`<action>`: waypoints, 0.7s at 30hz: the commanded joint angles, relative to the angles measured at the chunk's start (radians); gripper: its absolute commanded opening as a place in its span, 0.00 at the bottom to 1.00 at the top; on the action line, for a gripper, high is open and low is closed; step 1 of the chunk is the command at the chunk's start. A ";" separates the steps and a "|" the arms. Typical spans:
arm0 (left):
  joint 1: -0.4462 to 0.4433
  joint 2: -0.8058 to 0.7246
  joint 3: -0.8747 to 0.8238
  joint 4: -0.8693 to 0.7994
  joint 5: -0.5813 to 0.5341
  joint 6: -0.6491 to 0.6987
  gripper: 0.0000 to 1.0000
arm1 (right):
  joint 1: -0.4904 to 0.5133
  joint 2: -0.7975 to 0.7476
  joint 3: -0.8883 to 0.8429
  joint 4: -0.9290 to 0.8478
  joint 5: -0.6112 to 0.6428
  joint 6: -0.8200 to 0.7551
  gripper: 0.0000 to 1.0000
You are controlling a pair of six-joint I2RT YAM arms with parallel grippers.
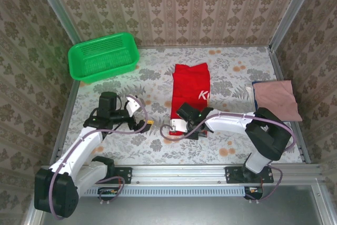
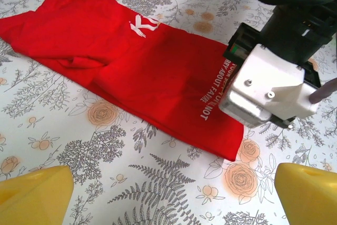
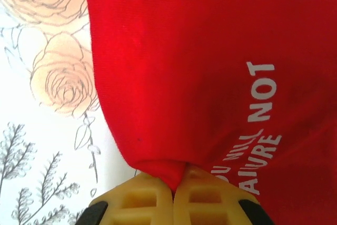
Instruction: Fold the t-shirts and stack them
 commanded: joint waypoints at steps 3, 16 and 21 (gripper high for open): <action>0.006 0.007 -0.011 0.040 0.016 0.019 1.00 | 0.002 -0.152 -0.037 -0.159 -0.050 0.054 0.00; 0.005 0.030 0.007 0.028 0.064 0.066 1.00 | 0.066 -0.407 0.076 -0.623 -0.224 0.127 0.00; 0.002 0.062 0.011 0.075 0.083 0.061 1.00 | 0.029 -0.373 0.191 -0.689 -0.208 0.066 0.00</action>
